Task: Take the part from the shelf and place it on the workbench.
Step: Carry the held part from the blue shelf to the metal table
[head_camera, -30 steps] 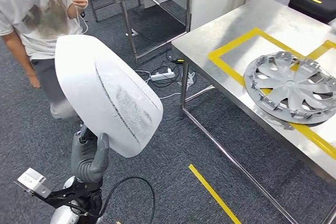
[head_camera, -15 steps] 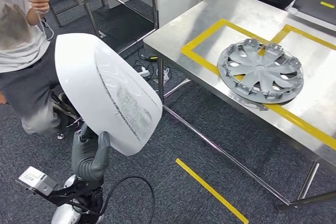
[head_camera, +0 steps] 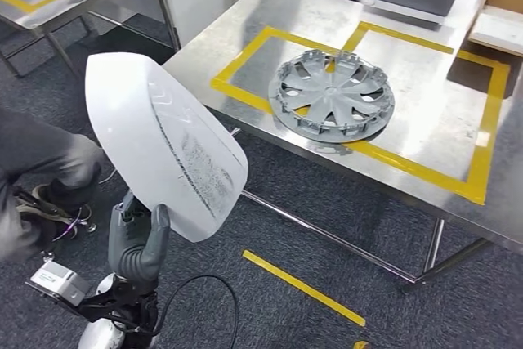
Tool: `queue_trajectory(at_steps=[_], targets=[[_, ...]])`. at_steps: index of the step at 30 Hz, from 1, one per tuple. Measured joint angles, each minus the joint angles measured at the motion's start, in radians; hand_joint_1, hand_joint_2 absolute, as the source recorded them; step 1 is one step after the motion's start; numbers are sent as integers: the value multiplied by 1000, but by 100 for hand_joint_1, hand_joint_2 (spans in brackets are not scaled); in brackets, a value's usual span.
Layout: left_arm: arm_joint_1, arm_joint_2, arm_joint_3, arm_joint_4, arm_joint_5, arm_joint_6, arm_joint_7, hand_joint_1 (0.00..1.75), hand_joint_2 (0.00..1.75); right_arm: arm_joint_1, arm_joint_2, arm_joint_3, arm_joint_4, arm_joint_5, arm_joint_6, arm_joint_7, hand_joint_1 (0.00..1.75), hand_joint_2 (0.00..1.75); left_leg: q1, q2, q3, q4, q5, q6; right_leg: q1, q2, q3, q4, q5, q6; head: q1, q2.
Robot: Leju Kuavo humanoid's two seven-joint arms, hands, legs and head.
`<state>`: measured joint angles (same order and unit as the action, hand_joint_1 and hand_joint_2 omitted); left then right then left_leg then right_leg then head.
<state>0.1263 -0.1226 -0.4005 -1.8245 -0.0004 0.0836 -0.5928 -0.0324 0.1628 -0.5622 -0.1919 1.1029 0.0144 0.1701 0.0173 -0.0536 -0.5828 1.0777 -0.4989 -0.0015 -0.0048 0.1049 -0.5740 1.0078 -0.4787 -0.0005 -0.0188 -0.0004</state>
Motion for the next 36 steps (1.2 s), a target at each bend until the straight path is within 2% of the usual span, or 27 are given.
queue_trajectory(at_steps=[1,2,4,5,6,8,9,10,11,12,14,15,16,17,20,22,28,32,34,36], targets=[[-1,0,0,0,0,0,0,175,175,-1,1,0,0,1,-2,2,0,0,0,-19,14,-35,8,4,-2,11,-4,1,1,5,0,0],[-3,-1,0,0,0,0,0,175,175,-1,2,0,0,1,-3,4,0,0,-1,-27,19,-49,5,6,-4,22,-9,1,2,12,0,0],[-7,-3,0,0,0,0,0,175,175,2,4,0,0,1,-5,9,0,0,-2,-9,22,-60,7,11,-9,34,-19,0,5,26,0,0],[-9,-4,0,0,0,0,0,175,175,3,5,0,0,1,-6,10,0,0,-1,2,25,-66,10,16,-8,19,-25,7,0,32,2,0],[-11,-6,0,0,0,0,0,175,175,3,5,0,0,1,-6,11,0,0,0,16,28,-72,13,21,-6,-7,-39,28,-15,37,6,0],[-11,-7,1,0,0,0,0,175,175,-1,5,0,0,1,-7,11,0,0,0,46,31,-78,13,28,-5,-72,-94,136,-72,46,12,0],[-10,-7,1,0,0,0,0,175,175,-3,5,0,0,1,-7,11,0,0,-1,63,31,-77,12,30,-7,-87,-128,205,-102,50,14,0],[-9,-8,1,0,0,0,1,175,175,-4,5,0,0,1,-7,12,0,0,-1,79,31,-77,11,30,-9,-95,-156,259,-119,54,14,0],[-9,-8,1,0,0,0,1,175,175,-2,5,0,0,1,-6,12,0,0,-1,93,32,-77,9,29,-11,-99,-166,278,-116,57,14,0],[-9,-8,1,1,0,0,1,175,175,-1,5,0,0,0,-6,13,0,0,-1,104,33,-77,7,27,-13,-103,-155,257,-96,60,14,0],[-10,-8,1,1,0,0,1,175,175,1,5,-2,-1,-5,-6,15,0,0,0,119,39,-76,2,20,-17,-116,-83,123,-32,62,14,0],[-11,-8,1,0,0,1,1,175,175,1,5,-3,-1,-9,-6,17,0,0,-1,124,40,-74,-1,14,-17,-121,-45,58,-11,59,14,0],[-12,-8,1,0,0,1,1,175,175,1,5,-4,-1,-12,-6,19,0,0,-4,127,42,-71,-5,10,-17,-125,-18,14,1,56,14,0],[-13,-8,1,0,-1,1,1,175,175,1,5,-6,-1,-15,-6,21,0,0,-7,129,42,-68,-6,11,-16,-128,-6,-5,2,52,13,0],[-13,-8,1,0,0,1,2,175,175,2,7,-14,-1,-20,-5,25,0,0,-9,128,44,-69,-2,25,-14,-127,-2,-7,3,47,11,0],[-13,-8,1,0,2,1,3,175,175,1,8,-19,-1,-21,-5,26,0,0,-8,128,47,-75,0,24,-12,-127,-1,-7,0,42,11,0],[-11,-8,1,0,2,1,3,175,175,1,9,-22,-2,-17,-6,22,0,0,-4,127,49,-81,1,1,-9,-129,-1,-5,-2,33,11,0],[-9,-8,1,0,2,1,3,175,175,1,13,-24,-2,-15,-7,19,0,0,-7,127,47,-74,-4,9,-12,-131,3,-7,2,37,11,0],[-9,-9,1,-1,2,1,3,175,175,0,14,-24,-2,-14,-7,19,0,0,-4,126,54,-91,6,14,-12,-130,4,-10,0,44,12,0],[-10,-11,2,-2,2,1,3,175,175,0,14,-26,-2,-14,-7,18,0,0,3,125,62,-112,19,20,-13,-120,-19,36,-32,51,14,0]])
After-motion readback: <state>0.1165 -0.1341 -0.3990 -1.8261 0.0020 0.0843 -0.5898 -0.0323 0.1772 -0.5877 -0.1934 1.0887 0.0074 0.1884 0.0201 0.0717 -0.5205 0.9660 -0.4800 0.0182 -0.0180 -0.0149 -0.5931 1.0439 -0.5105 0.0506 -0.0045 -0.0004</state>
